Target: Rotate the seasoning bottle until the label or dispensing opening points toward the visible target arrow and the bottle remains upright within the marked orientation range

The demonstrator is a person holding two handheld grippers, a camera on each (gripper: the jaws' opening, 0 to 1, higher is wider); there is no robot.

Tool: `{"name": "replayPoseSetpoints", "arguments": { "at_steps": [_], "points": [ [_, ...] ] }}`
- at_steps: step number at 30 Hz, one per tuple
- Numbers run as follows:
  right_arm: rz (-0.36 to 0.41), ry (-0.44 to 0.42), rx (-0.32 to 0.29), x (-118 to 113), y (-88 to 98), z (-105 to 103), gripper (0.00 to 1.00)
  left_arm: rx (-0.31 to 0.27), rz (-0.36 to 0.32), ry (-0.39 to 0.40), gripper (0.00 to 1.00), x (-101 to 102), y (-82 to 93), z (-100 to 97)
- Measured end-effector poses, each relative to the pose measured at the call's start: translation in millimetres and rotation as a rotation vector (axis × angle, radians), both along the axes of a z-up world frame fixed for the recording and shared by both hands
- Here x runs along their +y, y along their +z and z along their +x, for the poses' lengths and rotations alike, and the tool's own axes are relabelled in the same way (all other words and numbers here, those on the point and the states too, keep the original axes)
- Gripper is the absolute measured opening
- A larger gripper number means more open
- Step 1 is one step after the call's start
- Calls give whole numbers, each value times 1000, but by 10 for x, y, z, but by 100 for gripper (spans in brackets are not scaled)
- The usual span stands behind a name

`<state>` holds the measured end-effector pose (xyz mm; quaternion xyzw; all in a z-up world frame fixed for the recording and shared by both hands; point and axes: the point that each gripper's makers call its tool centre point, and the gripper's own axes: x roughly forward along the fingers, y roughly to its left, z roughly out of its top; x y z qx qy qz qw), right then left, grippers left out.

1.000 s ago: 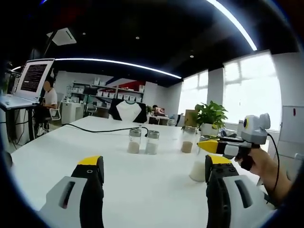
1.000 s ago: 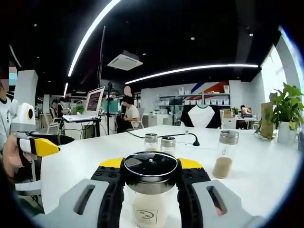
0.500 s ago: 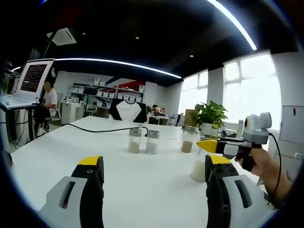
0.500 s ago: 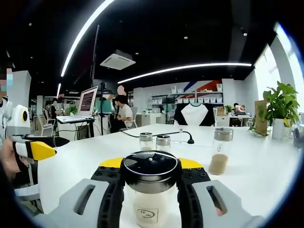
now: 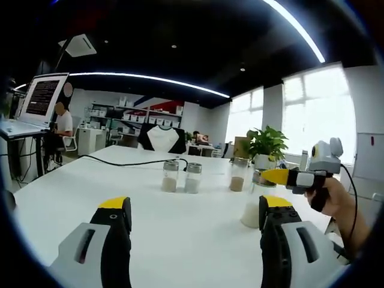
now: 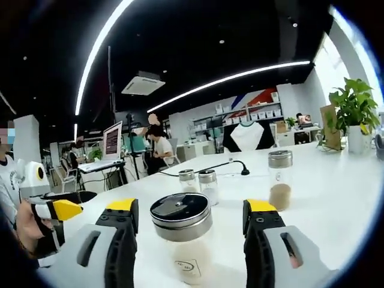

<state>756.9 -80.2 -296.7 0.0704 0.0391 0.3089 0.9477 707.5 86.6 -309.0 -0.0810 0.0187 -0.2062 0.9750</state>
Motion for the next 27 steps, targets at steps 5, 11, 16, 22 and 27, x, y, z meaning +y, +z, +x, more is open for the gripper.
{"name": "replayPoseSetpoints", "arguments": {
  "at_steps": [5, 11, 16, 22, 27],
  "points": [
    [-55, 86, -32, 76, 54, -28, 70, 1, 3, -3, 92, -18, -9, -15],
    [-81, 216, -71, 118, 124, -54, 71, 2, 7, -9, 92, -52, -10, -20],
    [-33, 350, -49, 135, 149, -53, 70, 5, 13, -15, 92, -134, -21, -51],
    [-52, 413, -66, 61, 126, -13, 67, 10, 13, -8, 92, -102, -32, -20],
    [-52, 493, -56, 72, 43, -25, 66, 13, 14, -9, 92, -107, -48, -20]
  ]
}}
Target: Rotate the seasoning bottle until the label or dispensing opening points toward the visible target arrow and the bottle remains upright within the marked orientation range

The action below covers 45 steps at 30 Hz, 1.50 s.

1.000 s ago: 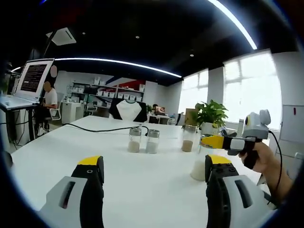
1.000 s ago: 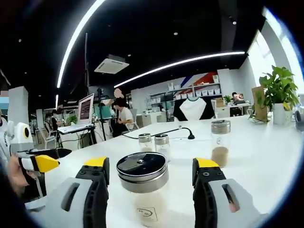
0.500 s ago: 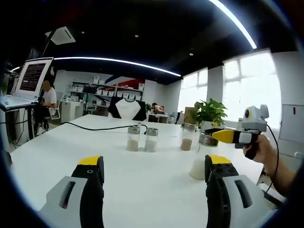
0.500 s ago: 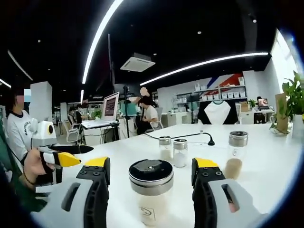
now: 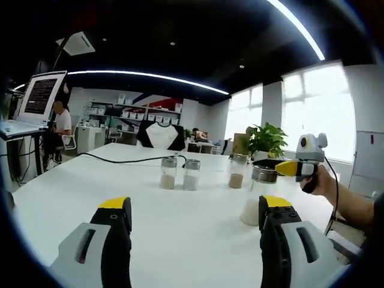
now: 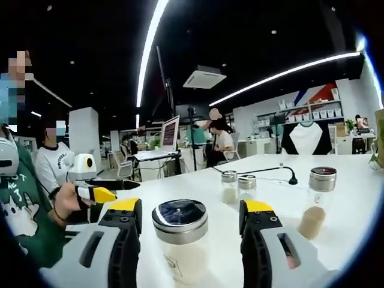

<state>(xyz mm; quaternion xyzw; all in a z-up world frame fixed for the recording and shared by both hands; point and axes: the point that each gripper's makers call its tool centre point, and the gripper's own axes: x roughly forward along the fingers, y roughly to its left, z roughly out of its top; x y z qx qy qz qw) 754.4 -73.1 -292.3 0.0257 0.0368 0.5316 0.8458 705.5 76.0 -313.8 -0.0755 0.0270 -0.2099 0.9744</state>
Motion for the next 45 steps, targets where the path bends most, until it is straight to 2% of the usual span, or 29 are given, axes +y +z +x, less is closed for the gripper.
{"name": "replayPoseSetpoints", "arguments": {
  "at_steps": [2, 3, 9, 12, 18, 23, 27, 29, 33, 45],
  "points": [
    [-26, 64, -36, 71, -45, -76, 67, 1, 1, 0, 92, 1, -2, 0],
    [-41, 98, -31, 107, -92, -120, 67, 2, 1, -3, 92, -2, -5, 0],
    [-38, 117, -12, 137, -133, -78, 64, 6, 3, -4, 92, 7, -17, 5],
    [31, 145, 21, 157, -76, -96, 63, 8, 3, -4, 92, 15, -28, 13],
    [15, 153, 0, 177, -112, -90, 60, 8, 4, -5, 92, 31, -32, 19],
    [50, 173, 2, 185, -72, -99, 47, 5, 5, -2, 92, 57, -23, 25],
    [4, 168, -30, 208, -109, -89, 45, 3, 4, 1, 92, 83, -19, 29],
    [4, 192, -28, 233, -113, -139, 41, -3, -3, -1, 92, 90, -1, 30],
    [-42, 169, -60, 235, -133, -111, 40, -5, -4, 0, 92, 103, 16, 33],
    [-47, 146, -59, 229, -134, -99, 40, -7, -6, 2, 91, 128, 29, 30]
  ]
}}
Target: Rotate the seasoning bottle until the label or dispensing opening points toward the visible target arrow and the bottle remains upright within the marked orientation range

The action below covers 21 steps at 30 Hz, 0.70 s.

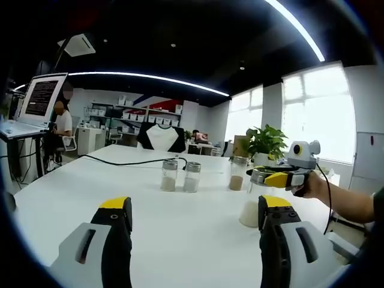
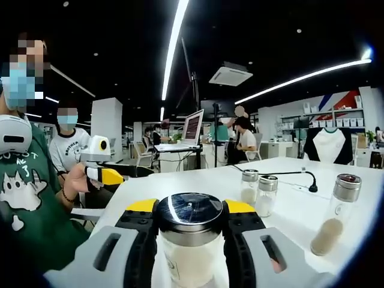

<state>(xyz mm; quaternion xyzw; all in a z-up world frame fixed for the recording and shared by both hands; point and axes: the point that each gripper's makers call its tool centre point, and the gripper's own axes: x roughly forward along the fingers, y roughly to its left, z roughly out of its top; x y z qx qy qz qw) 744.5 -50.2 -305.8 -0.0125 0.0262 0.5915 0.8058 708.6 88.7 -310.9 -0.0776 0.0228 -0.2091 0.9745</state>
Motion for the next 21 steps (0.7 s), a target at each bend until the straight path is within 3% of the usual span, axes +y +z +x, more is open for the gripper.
{"name": "replayPoseSetpoints", "arguments": {
  "at_steps": [21],
  "points": [
    [-39, -140, 5, -22, -12, 66, 40, 1, 8, -7, 92, -42, -2, -12]
  ]
}}
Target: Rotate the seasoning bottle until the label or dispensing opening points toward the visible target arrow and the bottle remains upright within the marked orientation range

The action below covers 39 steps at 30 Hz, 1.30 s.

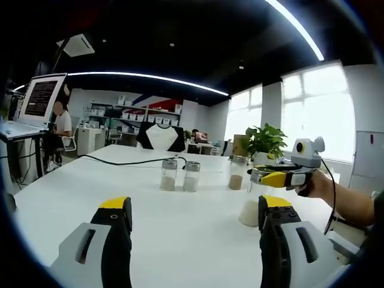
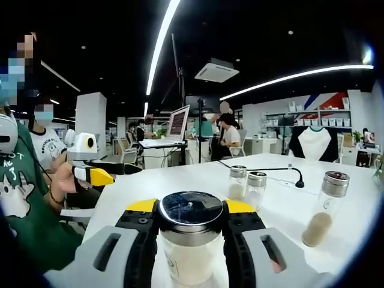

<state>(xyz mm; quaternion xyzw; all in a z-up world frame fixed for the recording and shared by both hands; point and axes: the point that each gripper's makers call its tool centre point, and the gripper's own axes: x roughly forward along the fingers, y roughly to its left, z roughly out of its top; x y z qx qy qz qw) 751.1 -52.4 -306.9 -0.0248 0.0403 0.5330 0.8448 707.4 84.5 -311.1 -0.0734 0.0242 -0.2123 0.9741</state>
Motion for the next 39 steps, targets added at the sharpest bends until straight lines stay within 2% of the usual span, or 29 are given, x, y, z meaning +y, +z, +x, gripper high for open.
{"name": "replayPoseSetpoints", "arguments": {
  "at_steps": [11, 39],
  "points": [
    [-3, -87, -4, 0, -4, 30, 40, 7, 2, -2, 92, -13, -17, 2],
    [10, -142, -10, -13, -7, 45, 40, 17, -3, 5, 91, 28, -47, -2]
  ]
}}
